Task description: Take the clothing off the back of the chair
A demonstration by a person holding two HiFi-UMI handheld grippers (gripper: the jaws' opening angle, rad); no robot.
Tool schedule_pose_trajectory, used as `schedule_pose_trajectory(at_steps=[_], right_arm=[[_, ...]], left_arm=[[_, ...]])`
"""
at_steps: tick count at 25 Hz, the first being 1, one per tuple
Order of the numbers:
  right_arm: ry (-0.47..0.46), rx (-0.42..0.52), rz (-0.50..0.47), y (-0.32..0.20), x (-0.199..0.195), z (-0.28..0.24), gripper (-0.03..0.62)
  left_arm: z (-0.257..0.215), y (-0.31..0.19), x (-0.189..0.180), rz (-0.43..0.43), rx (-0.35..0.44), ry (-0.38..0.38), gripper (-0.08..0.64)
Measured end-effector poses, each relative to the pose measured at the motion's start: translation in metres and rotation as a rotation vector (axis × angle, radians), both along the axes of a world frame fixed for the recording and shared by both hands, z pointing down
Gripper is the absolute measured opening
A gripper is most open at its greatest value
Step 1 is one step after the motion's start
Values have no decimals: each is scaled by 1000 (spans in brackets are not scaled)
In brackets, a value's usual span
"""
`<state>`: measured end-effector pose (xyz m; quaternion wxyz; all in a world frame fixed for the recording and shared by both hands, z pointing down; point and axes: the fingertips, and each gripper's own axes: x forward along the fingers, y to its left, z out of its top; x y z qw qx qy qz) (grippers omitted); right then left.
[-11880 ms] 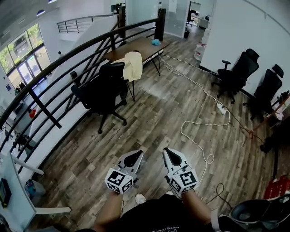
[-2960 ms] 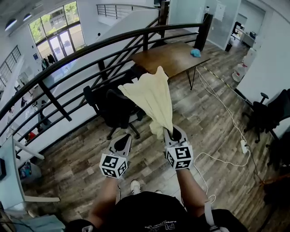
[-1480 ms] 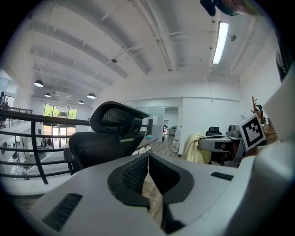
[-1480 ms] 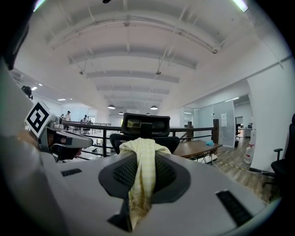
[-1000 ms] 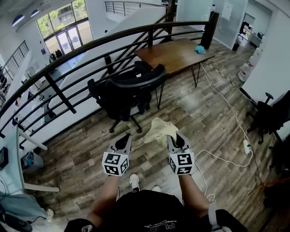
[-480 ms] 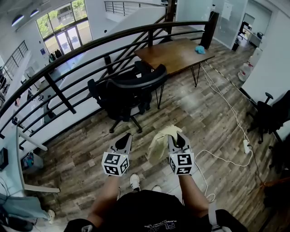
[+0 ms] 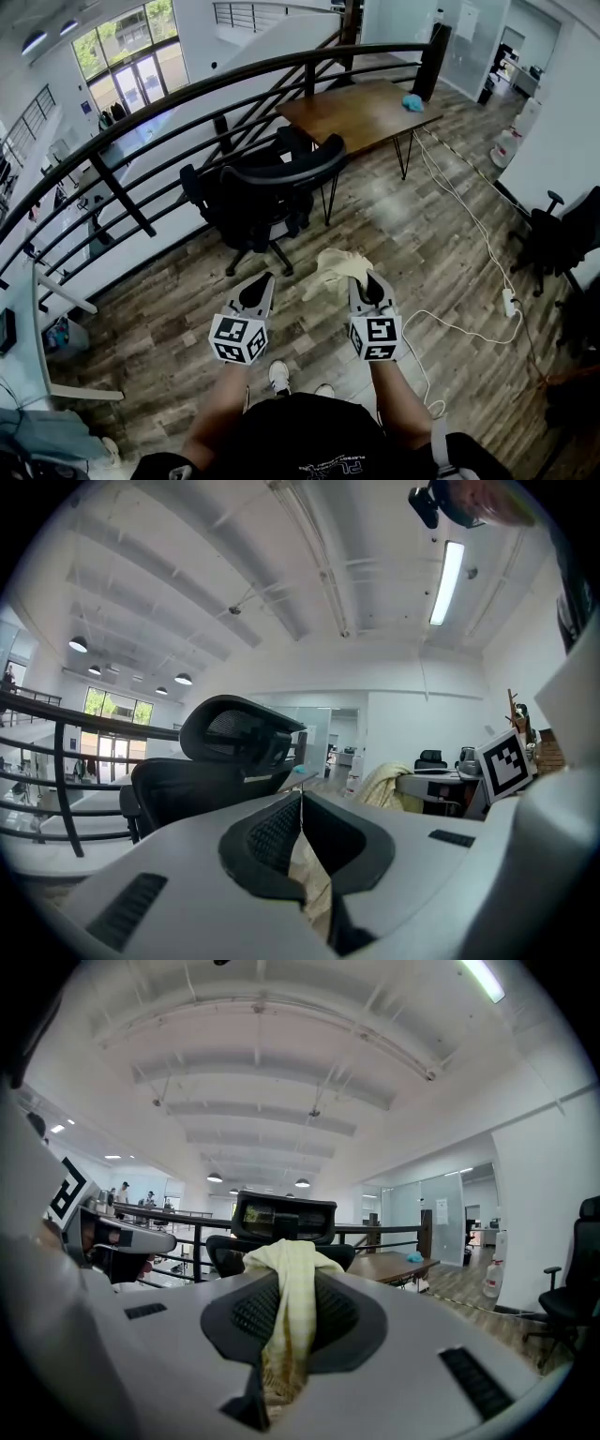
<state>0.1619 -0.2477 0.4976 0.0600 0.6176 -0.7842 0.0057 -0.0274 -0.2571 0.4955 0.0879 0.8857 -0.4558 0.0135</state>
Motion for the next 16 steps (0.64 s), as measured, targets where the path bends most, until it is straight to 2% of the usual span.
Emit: schedule_pose_trajectory(at_steps=[16], right_arm=[[2, 11, -1, -9, -2, -1, 67]], left_arm=[[-6, -11, 1, 3, 30, 20, 17]])
